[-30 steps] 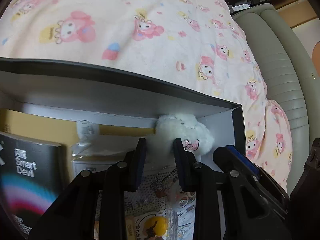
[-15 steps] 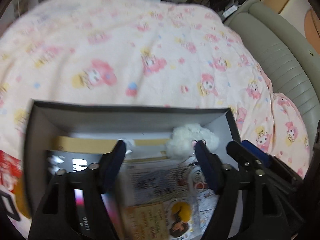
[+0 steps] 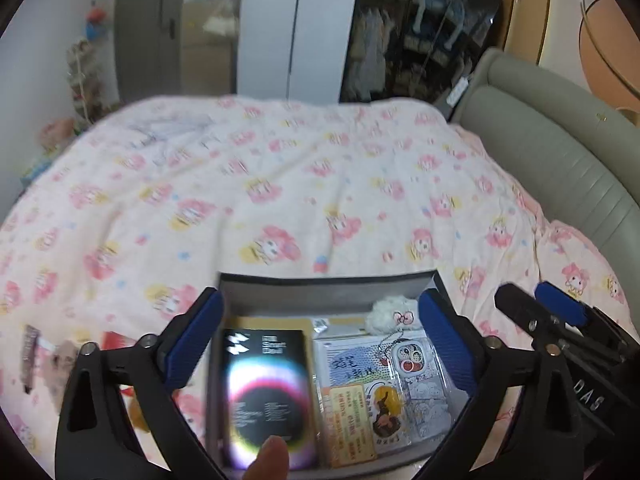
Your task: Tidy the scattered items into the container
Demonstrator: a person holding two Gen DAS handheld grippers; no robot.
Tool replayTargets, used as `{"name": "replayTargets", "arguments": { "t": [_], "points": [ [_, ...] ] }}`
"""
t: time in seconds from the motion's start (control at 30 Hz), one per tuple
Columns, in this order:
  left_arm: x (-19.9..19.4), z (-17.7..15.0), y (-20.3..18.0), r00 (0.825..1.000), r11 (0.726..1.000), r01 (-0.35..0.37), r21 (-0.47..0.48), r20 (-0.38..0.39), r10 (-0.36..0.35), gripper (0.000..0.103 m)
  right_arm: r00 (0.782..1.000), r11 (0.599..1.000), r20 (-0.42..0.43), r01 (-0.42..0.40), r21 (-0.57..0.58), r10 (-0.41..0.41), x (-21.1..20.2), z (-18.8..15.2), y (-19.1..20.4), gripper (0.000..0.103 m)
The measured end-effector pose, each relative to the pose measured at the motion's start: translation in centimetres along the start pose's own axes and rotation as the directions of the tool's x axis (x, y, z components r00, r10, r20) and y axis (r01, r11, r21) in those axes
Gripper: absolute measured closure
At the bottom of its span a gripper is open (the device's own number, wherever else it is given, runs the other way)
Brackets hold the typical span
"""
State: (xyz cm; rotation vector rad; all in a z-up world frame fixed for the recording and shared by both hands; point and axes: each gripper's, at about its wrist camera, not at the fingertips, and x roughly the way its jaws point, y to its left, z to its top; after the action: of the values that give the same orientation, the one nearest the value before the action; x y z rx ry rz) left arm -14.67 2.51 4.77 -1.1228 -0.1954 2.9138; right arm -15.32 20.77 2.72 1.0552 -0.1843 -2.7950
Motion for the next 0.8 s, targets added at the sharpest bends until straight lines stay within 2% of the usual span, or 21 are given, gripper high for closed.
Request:
{"name": "replayTargets", "arguments": {
  "t": [0.13, 0.27, 0.33, 0.43, 0.57, 0.63, 0.8],
  "points": [
    [-4.9, -0.2, 0.5, 0.998, 1.0, -0.016, 0.002, 0.057, 0.016, 0.001, 1.0, 1.0, 0.012, -0.001, -0.016, 0.002, -3.5, -0.8, 1.7, 0.036],
    [-9.0, -1.8, 0.0, 0.994, 0.998, -0.045, 0.05, 0.101, 0.04, 0.001, 1.0, 1.0, 0.019, 0.0, -0.03, 0.001, -6.7, -2.3, 2.7, 0.031],
    [-11.1, -3.2, -0.2, 0.989, 0.995, -0.063, 0.072, 0.138, 0.053, 0.001, 0.998, 0.998, 0.036, 0.045, -0.051, -0.043, -8.2, -3.5, 3.1, 0.031],
    [-14.0, -5.6, 0.1, 0.983, 0.996, -0.062, 0.058, 0.176, 0.051, 0.001, 0.99, 0.993, 0.092, 0.114, -0.04, -0.11, -11.3, -5.6, 3.2, 0.031],
    [-16.0, -8.5, 0.1, 0.988, 0.997, -0.031, 0.068, 0.154, 0.02, 0.001, 0.986, 0.993, 0.12, 0.117, -0.029, -0.113, -14.3, -7.8, 3.2, 0.031],
    [-16.6, -9.7, 0.0, 0.987, 0.996, -0.051, 0.078, 0.155, 0.039, 0.001, 0.987, 0.993, 0.123, 0.113, -0.034, -0.108, -15.3, -8.3, 3.2, 0.031],
    [-17.3, -11.0, 0.0, 0.989, 0.998, -0.037, 0.057, 0.142, 0.029, 0.001, 0.987, 0.994, 0.132, 0.1, -0.034, -0.094, -16.7, -9.2, 3.3, 0.031]
  ]
}}
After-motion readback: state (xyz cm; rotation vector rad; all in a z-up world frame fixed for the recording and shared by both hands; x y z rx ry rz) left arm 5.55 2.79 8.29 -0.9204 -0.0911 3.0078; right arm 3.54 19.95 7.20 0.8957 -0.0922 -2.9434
